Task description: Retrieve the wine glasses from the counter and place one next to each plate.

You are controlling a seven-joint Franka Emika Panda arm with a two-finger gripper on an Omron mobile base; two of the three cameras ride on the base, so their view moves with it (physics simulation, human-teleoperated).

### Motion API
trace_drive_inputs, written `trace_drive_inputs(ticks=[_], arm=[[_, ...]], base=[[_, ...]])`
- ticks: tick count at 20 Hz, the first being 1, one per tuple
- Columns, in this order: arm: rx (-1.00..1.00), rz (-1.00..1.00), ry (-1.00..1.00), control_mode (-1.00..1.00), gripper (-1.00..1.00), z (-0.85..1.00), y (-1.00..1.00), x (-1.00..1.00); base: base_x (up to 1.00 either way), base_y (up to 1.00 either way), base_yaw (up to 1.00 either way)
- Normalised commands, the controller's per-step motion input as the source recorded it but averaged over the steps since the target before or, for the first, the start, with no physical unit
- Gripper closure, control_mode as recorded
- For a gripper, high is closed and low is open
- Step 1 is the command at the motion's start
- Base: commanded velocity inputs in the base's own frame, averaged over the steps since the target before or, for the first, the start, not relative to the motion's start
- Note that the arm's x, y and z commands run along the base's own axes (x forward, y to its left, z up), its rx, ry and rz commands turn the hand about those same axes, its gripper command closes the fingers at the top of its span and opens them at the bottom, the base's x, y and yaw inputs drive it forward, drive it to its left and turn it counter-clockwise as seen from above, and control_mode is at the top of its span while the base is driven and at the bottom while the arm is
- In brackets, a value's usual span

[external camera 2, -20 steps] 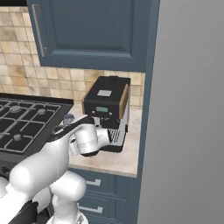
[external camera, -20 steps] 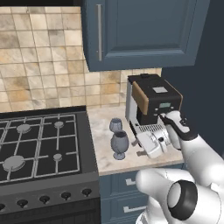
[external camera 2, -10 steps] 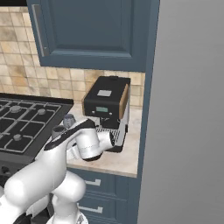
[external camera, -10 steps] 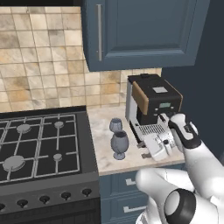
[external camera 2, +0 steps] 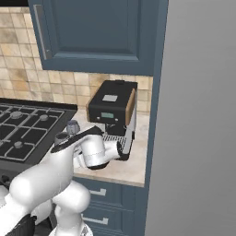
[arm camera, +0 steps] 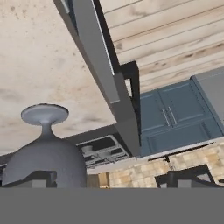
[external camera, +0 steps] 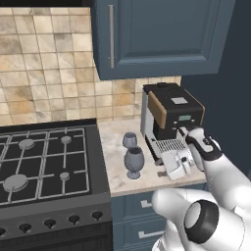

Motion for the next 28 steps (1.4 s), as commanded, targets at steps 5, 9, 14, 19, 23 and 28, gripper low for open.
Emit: trace_drive_inputs(ticks=[5,9,14,19,23,28], arm=[[-0.02,-0.01,0.11,-1.00,-1.00,-0.27,0.00,0.25],[0.00,0.02,0.15,-1.00,-1.00,-0.23,0.00,0.19],[0.00,0.00,0.02,-1.00,-1.00,-0.15,0.00,0.36],[-0.06,0.00,-0.02,-1.00,-1.00,-0.17,0.01,0.23],[-0.07,0.00,-0.09,-1.00,-1.00,-0.12,0.11,0.07],[-0.08,0.01,-0.19,-1.00,-1.00,0.00,0.19,0.00]], base=[[0.00,0.00,0.00],[0.00,0.00,0.00],[0.00,0.00,0.00],[0.00,0.00,0.00],[0.00,0.00,0.00],[0.00,0.00,0.00]])
